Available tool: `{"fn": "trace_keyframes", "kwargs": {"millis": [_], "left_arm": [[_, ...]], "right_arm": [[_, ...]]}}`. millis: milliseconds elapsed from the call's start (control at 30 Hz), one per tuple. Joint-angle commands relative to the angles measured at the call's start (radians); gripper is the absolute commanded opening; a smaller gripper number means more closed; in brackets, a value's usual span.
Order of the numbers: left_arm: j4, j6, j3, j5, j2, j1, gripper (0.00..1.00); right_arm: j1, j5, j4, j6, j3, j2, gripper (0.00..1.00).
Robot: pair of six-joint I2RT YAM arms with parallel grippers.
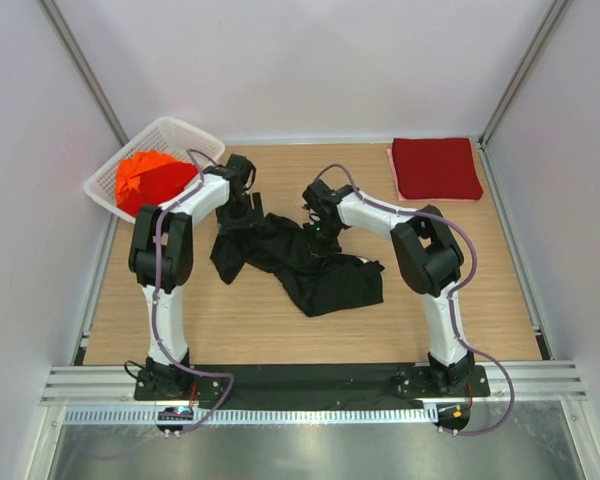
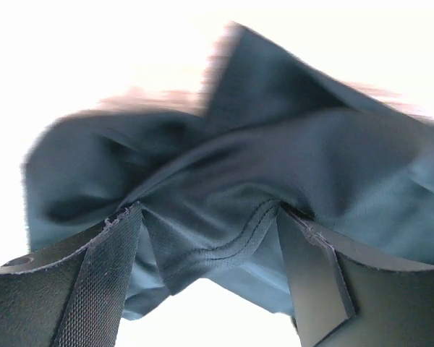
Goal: Fold and stack the t-shirts
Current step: Flatten the tshirt out
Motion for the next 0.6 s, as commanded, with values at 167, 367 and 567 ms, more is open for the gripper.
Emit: {"fn": "trace_keyframes", "kwargs": {"millis": [167,367,567], "left_arm": [[-0.089,0.075,-0.037,-0.146,-0.062,0.061,0.76],[-0.123,0.067,-0.077,-0.142,-0.199,0.058,0.74],[-0.094,0.004,-0.216,-0.045,-0.436,-0.012,0.66]], "right_arm": [[-0.005,0.117,0.014,0.008,-0.177,-0.106,0.25],[-0.006,0.093,0.012,0.015,-0.186,-0.164,0.25],[-0.005,0.064,-0.070,-0.005,-0.085,-0.252,0.38]]}}
